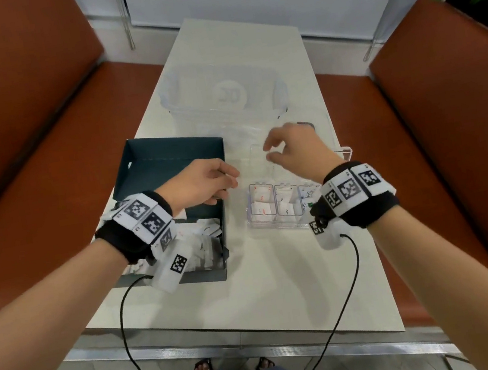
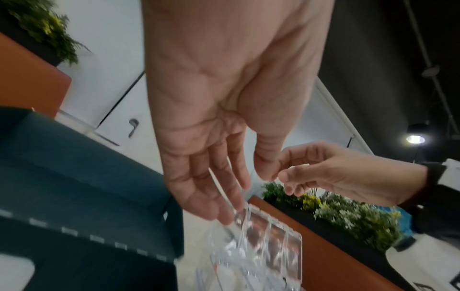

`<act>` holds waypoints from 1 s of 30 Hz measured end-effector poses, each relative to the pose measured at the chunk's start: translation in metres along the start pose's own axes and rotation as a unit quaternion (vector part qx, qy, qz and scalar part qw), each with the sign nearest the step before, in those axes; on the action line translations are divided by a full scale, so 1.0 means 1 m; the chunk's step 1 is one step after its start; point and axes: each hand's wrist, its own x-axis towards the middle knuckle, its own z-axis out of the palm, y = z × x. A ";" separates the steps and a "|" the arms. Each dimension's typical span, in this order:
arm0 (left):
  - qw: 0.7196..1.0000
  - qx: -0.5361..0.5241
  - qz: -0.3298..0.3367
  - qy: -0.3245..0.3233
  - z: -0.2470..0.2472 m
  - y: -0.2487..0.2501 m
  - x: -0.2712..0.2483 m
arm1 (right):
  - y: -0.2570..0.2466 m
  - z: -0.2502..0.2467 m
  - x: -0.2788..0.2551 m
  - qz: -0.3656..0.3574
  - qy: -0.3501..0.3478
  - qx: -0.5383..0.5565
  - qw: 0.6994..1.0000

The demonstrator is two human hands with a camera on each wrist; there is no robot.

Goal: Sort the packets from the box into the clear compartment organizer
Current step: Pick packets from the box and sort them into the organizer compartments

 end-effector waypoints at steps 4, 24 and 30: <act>0.999 0.034 0.003 0.000 -0.038 -0.003 -0.016 | -0.044 -0.020 0.015 -0.055 0.006 0.066 0.996; 0.981 0.070 -0.147 0.107 -0.115 -0.140 -0.075 | -0.202 0.163 0.039 -0.195 -0.372 -0.211 0.883; 0.979 0.067 -0.146 0.128 -0.109 -0.137 -0.077 | -0.214 0.189 0.050 -0.206 -0.403 -0.241 0.858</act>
